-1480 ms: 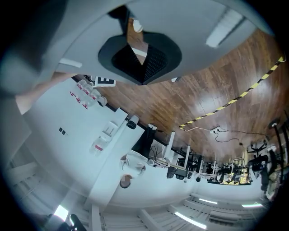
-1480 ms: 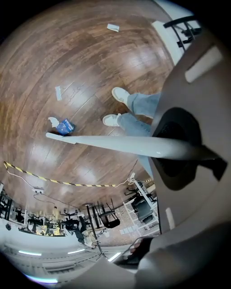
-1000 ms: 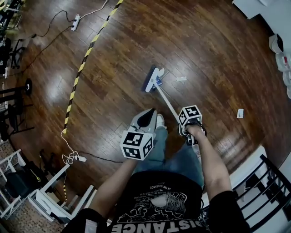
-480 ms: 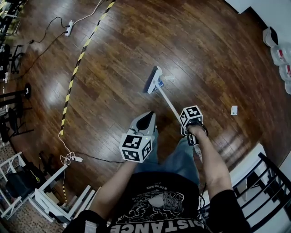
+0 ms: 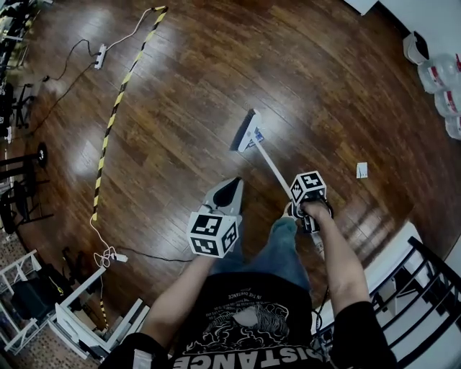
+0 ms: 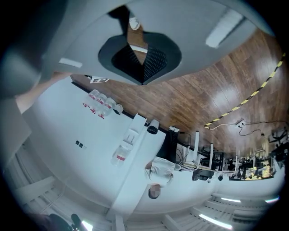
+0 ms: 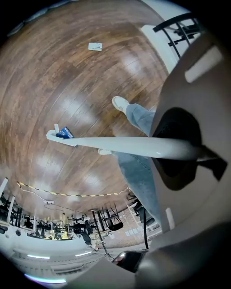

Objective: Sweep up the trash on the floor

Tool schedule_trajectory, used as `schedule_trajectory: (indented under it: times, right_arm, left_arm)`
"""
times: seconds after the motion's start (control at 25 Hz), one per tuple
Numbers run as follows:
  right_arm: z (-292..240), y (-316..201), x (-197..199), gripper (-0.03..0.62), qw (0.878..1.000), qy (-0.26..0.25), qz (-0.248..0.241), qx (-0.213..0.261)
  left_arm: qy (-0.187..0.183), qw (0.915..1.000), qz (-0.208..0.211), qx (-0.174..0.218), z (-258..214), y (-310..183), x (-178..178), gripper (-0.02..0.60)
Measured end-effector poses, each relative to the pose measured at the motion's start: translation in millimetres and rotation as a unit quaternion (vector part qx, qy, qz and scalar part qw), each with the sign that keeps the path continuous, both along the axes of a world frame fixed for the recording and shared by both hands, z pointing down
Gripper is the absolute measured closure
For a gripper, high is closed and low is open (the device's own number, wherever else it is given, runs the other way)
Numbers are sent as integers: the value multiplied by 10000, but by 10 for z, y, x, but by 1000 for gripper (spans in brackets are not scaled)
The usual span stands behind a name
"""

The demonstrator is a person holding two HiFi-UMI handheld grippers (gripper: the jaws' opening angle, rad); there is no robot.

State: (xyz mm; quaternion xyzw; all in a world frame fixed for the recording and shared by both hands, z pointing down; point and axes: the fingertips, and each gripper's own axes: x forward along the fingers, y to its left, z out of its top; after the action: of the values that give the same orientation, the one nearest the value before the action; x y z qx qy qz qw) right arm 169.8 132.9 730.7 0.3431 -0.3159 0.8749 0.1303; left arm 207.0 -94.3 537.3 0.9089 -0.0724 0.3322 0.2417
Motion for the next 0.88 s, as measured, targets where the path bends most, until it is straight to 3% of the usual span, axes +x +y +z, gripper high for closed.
schedule_trajectory:
  times: [0.56,0.88]
  right_arm:
    - [-146,409,-152,594,9984,-10,484,306]
    - [-505,438,-276,594,9857,-21,1462,843]
  left_arm:
    - [149,9991,377,107,-131,715,277,577]
    - [293,9967,756,86,-239,973,410,577]
